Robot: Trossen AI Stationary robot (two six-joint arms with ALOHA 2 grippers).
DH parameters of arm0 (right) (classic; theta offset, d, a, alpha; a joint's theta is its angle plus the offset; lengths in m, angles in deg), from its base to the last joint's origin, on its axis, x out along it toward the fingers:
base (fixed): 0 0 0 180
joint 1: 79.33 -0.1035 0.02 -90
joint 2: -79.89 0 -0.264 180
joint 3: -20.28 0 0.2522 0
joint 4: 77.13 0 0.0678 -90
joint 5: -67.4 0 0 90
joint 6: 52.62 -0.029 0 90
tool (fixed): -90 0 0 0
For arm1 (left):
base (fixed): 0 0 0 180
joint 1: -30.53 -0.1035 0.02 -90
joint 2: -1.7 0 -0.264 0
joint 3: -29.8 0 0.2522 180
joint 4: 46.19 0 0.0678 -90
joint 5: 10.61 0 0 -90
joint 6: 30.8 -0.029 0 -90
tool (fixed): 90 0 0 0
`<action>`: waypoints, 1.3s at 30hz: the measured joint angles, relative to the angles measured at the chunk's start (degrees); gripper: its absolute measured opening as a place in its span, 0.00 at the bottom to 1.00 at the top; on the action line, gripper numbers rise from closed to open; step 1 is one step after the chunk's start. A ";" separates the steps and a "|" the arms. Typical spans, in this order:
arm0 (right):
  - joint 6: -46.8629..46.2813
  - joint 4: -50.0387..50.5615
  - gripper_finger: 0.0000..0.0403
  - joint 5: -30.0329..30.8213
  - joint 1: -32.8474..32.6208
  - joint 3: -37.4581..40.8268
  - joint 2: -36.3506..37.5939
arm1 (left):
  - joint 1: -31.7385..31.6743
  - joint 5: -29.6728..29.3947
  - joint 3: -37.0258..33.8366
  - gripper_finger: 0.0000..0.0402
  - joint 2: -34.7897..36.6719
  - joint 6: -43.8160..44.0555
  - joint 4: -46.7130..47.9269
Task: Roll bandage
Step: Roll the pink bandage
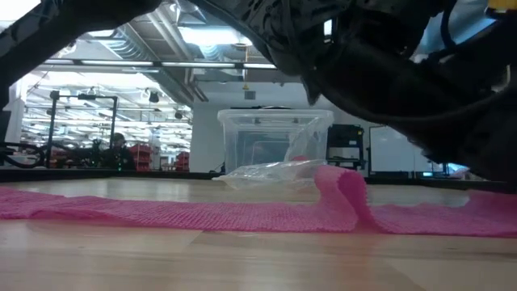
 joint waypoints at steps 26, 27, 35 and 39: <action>4.15 -4.13 0.02 6.94 0.09 0.05 -1.76 | -5.42 18.33 0.08 0.44 1.79 11.79 4.93; 4.15 -4.11 0.02 6.91 0.09 0.05 -1.76 | -5.39 17.62 0.12 0.44 1.79 11.72 6.01; 3.80 -4.09 0.02 6.60 0.07 0.05 -1.74 | -6.00 14.91 0.13 0.44 2.12 14.07 7.62; 3.67 -4.45 0.02 6.35 0.07 0.05 -1.74 | -6.35 20.35 0.13 0.44 1.90 16.19 7.12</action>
